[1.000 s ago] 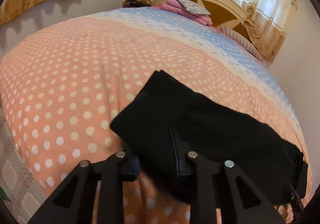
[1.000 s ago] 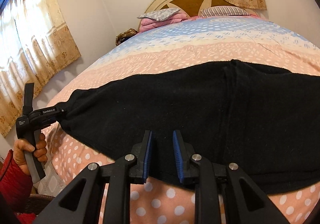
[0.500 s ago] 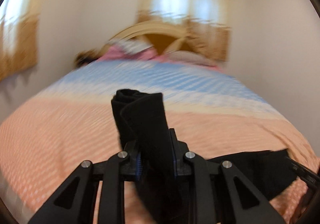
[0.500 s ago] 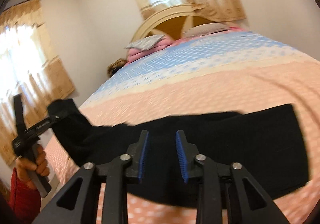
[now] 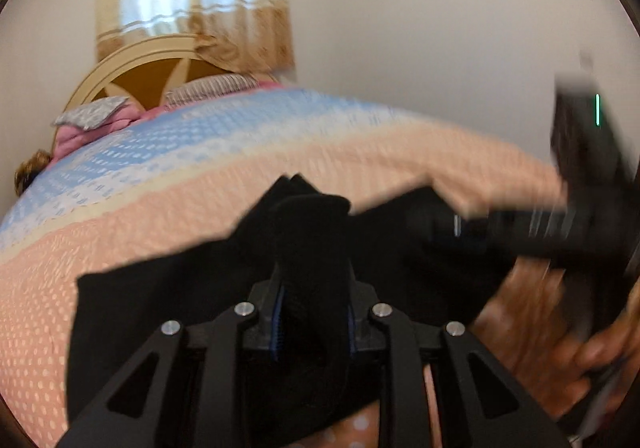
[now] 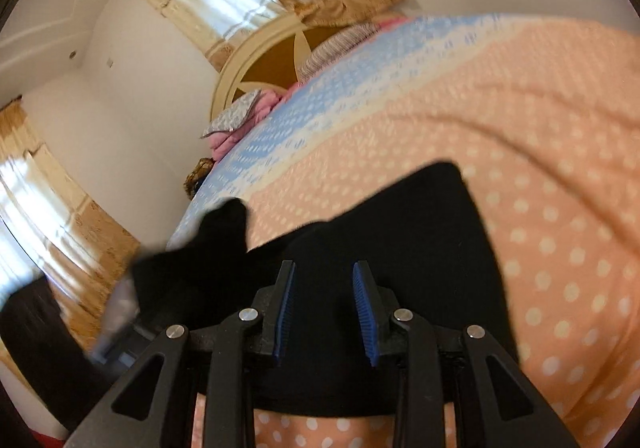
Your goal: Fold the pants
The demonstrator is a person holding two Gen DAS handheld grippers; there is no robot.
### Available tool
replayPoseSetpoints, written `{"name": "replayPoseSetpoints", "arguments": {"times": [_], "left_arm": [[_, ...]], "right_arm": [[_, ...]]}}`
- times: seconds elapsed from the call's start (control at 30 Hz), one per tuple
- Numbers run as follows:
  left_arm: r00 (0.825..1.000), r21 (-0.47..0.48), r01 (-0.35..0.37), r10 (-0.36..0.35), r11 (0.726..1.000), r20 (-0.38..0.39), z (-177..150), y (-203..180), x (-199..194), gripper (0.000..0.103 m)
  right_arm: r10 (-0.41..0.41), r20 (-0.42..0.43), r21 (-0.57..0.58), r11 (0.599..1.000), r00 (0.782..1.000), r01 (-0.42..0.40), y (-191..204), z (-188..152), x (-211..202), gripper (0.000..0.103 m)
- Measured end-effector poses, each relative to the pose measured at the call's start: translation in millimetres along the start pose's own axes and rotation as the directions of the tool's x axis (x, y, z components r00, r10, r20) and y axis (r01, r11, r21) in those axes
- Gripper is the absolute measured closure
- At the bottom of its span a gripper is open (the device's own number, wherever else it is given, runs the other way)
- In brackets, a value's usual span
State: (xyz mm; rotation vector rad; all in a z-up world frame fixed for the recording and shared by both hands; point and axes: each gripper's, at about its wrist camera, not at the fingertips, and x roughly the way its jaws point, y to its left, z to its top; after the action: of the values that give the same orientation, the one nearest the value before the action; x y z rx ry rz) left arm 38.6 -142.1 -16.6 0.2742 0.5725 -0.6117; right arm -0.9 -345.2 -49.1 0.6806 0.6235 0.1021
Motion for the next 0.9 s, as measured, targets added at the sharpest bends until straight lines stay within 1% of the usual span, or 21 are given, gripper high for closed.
{"name": "replayPoseSetpoints", "arguments": {"times": [0.03,0.07,0.1,0.13,0.17,0.2,0.23,0.3,0.33,0.37,0.4,0.43,0.5,0.53,0.6,0.63,0.67,0.73,0.83,0.87,0.9], "left_arm": [[1.0,0.025,0.004,-0.004,1.0,-0.013,-2.5,-4.0,1.7,0.07],[1.0,0.052,0.015,-0.013,0.999,-0.025,-5.8,-5.6,2.1,0.063],[0.999,0.069,0.033,-0.032,0.997,-0.021,-7.7,-7.7,-5.5,0.052],[0.999,0.079,0.053,-0.051,0.996,-0.017,-5.7,-10.4,-11.0,0.045],[0.997,0.084,0.071,-0.07,0.994,-0.012,-4.1,-9.6,-18.8,0.026],[0.997,0.084,0.079,-0.079,0.993,-0.004,-4.1,-7.5,-24.1,0.012],[0.996,0.078,0.091,-0.092,0.993,0.014,-3.0,-3.4,-34.2,0.01],[0.99,0.047,0.133,-0.135,0.99,0.038,-2.4,9.2,-54.4,0.009],[0.989,0.03,0.14,-0.141,0.99,0.044,-6.4,12.0,-60.7,0.009],[0.99,0.003,0.127,-0.127,0.992,0.054,-7.5,23.7,-69.7,0.008],[0.993,-0.019,0.106,-0.105,0.994,0.061,-9.6,32.2,-74.4,0.008],[0.996,-0.062,0.059,-0.055,0.996,0.067,-11.6,49.1,-81.5,0.007],[0.998,-0.124,-0.03,0.037,0.992,0.051,-18.3,68.3,-84.3,0.007],[0.994,-0.171,-0.095,0.102,0.981,0.034,-21.1,84.3,-85.5,0.007],[0.987,-0.239,-0.155,0.161,0.958,0.005,-26.9,103.4,-85.8,0.007],[0.984,-0.273,-0.173,0.177,0.946,-0.011,-29.2,111.6,-85.7,0.007],[0.983,-0.293,-0.183,0.185,0.938,-0.022,-30.8,118.3,-83.2,0.007],[0.979,-0.336,-0.2,0.197,0.92,-0.043,-36.7,126.9,-83.1,0.007],[0.981,-0.364,-0.194,0.186,0.911,-0.058,-43.7,130.5,-83.4,0.007],[0.98,-0.369,-0.198,0.188,0.908,-0.065,-45.6,131.8,-82.9,0.007],[0.979,-0.375,-0.203,0.189,0.905,-0.073,-47.0,131.8,-82.8,0.007]], "right_arm": [[0.015,-0.003,0.009,1.0,1.0,-0.015,-0.6,-0.3,0.8,0.072],[0.024,-0.002,0.007,1.0,1.0,-0.024,-2.0,-0.4,0.0,0.072],[0.03,-0.002,0.004,1.0,1.0,-0.03,-1.1,-0.3,-0.4,0.072],[0.037,-0.003,0.003,0.999,0.999,-0.037,0.6,-0.5,1.2,0.072],[0.055,-0.004,0.011,0.998,0.998,-0.055,0.6,-0.4,1.3,0.071],[0.07,-0.006,0.023,0.997,0.997,-0.07,-0.4,-0.3,1.8,0.067],[0.089,-0.009,0.041,0.995,0.996,-0.088,-1.2,-0.8,2.6,0.058],[0.148,-0.006,0.089,0.985,0.989,-0.147,-3.8,-1.0,1.2,0.047],[0.173,0.002,0.097,0.98,0.985,-0.173,-3.3,-1.2,-0.9,0.044],[0.2,0.013,0.093,0.975,0.98,-0.2,-0.3,-1.4,-3.3,0.042],[0.21,0.016,0.081,0.974,0.978,-0.211,3.4,-1.9,-5.1,0.039],[0.213,0.016,0.066,0.975,0.977,-0.214,8.6,-2.4,-5.4,0.037],[0.189,-0.009,0.032,0.981,0.982,-0.189,20.0,-4.5,2.1,0.037],[0.181,-0.027,0.028,0.983,0.983,-0.181,23.0,-5.6,7.4,0.037],[0.172,-0.077,0.024,0.985,0.982,-0.17,31.8,-10.7,22.6,0.037],[0.162,-0.095,0.014,0.987,0.982,-0.161,36.4,-13.1,29.7,0.037],[0.145,-0.111,-0.003,0.989,0.983,-0.147,41.5,-15.8,35.7,0.037],[0.081,-0.137,-0.069,0.993,0.987,-0.092,54.9,-22.1,48.7,0.037],[-0.034,-0.114,-0.207,0.978,0.993,0.01,76.9,-31.7,55.6,0.039],[-0.087,-0.1,-0.254,0.965,0.991,0.059,84.0,-35.1,57.0,0.044],[-0.131,-0.091,-0.286,0.953,0.987,0.1,88.2,-37.7,57.9,0.059]]}}
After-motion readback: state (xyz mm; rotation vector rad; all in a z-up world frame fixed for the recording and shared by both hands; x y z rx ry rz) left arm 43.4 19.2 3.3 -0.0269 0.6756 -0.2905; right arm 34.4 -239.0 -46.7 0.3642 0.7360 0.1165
